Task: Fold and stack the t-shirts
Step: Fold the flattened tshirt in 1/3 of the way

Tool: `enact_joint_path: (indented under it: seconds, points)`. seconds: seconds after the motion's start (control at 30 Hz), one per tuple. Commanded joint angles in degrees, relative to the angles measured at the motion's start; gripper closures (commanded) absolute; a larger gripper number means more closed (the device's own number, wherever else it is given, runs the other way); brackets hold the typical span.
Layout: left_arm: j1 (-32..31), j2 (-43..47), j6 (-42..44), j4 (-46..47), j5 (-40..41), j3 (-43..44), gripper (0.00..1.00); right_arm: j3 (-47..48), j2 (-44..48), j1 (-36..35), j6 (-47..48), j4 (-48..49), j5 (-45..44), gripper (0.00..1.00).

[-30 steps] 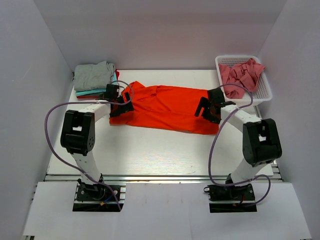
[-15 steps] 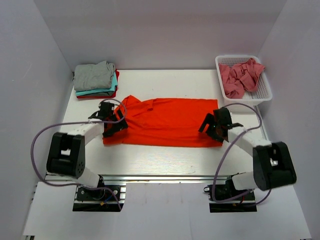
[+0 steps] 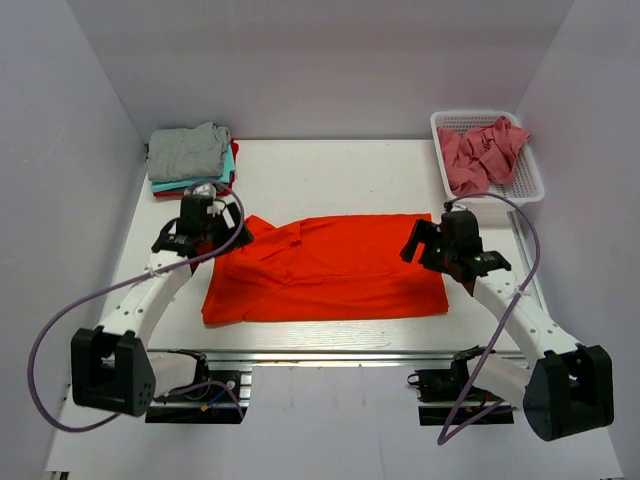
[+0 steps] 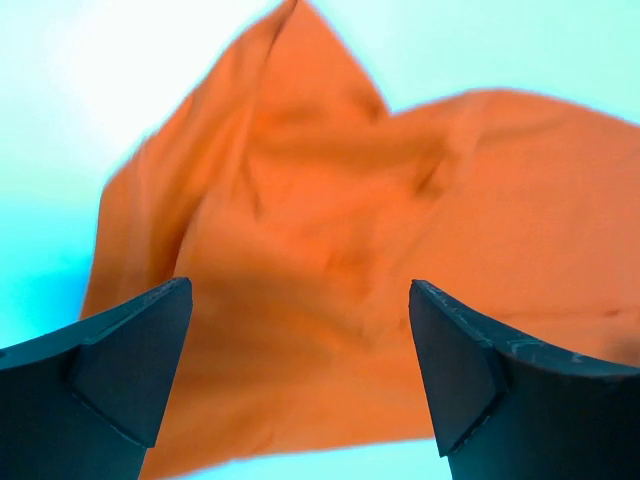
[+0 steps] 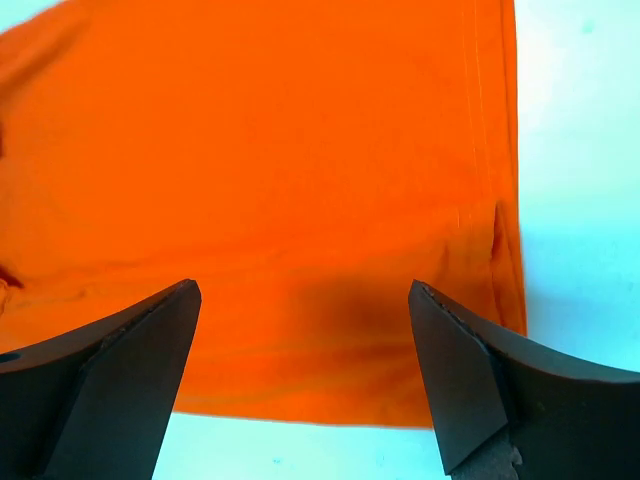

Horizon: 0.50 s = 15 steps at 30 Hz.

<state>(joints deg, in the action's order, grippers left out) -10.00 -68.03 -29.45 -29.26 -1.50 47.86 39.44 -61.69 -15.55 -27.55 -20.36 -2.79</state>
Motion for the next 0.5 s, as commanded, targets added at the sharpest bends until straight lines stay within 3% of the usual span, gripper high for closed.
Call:
enact_joint_path:
  seconds: [0.0, 0.1, 0.23, 0.47]
  points:
    - [-0.11, -6.92, 5.35, 4.56, 0.70, 4.43, 0.01, 2.65, -2.46, -0.18, 3.03, 2.34, 0.24, 0.10]
    - [-0.11, -15.42, 6.77, 4.56, 1.32, 8.74, 0.01, 4.85, -5.01, -0.01, 3.03, 1.82, -1.16, 0.10]
    - [-0.11, -21.78, 9.76, 9.12, -2.01, 12.25, 0.13, 7.84, -10.45, 0.00, 3.12, 1.81, -1.26, 0.10]
    - [-0.64, -26.27, 13.28, 12.29, -9.31, 13.40, 0.19, 10.30, -17.49, 0.08, 3.03, 0.77, -1.61, 0.10]
